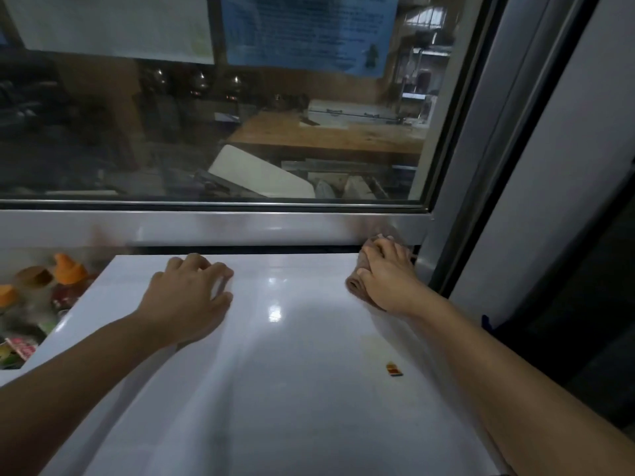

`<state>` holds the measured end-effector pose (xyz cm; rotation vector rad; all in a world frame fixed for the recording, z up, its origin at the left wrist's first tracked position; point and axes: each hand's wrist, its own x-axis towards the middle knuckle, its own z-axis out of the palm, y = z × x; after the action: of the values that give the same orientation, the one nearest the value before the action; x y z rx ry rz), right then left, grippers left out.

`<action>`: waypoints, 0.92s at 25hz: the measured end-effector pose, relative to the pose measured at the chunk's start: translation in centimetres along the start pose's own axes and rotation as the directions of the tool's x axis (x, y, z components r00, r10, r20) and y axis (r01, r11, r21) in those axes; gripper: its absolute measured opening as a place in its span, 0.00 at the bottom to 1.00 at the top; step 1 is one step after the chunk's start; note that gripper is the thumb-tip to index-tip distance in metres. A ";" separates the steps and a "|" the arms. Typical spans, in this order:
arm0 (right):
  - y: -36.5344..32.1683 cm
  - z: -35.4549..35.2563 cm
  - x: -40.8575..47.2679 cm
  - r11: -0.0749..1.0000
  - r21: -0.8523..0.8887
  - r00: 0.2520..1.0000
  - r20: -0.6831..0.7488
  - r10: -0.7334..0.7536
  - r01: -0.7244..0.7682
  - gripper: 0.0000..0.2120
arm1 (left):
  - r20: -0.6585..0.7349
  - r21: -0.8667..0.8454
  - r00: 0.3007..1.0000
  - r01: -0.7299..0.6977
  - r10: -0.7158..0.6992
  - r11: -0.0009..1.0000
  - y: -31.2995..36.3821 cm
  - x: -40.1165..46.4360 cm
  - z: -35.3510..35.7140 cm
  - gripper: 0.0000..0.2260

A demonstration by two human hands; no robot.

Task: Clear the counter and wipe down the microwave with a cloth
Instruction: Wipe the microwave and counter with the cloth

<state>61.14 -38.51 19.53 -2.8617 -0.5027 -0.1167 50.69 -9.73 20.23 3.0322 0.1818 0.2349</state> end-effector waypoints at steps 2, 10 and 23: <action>-3.0 0.6 0.4 0.992 -0.033 0.992 -0.029 -0.120 0.119 0.24 | -0.017 0.000 0.999 -0.027 0.027 1.000 -0.2 0.2 0.2 0.19; -5.3 1.1 1.3 0.966 0.108 0.971 0.028 -0.239 0.235 0.23 | 0.056 -0.103 0.997 -0.048 0.053 0.994 -1.3 -0.1 0.0 0.20; -22.6 5.4 2.9 0.920 0.091 0.922 0.039 -0.385 0.380 0.22 | -0.074 -0.048 0.997 0.006 -0.010 0.999 -10.7 -6.9 -0.7 0.21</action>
<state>56.27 -15.65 19.49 -2.6561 -1.0503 -0.0790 42.64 0.01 18.79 2.9772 0.1912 0.3472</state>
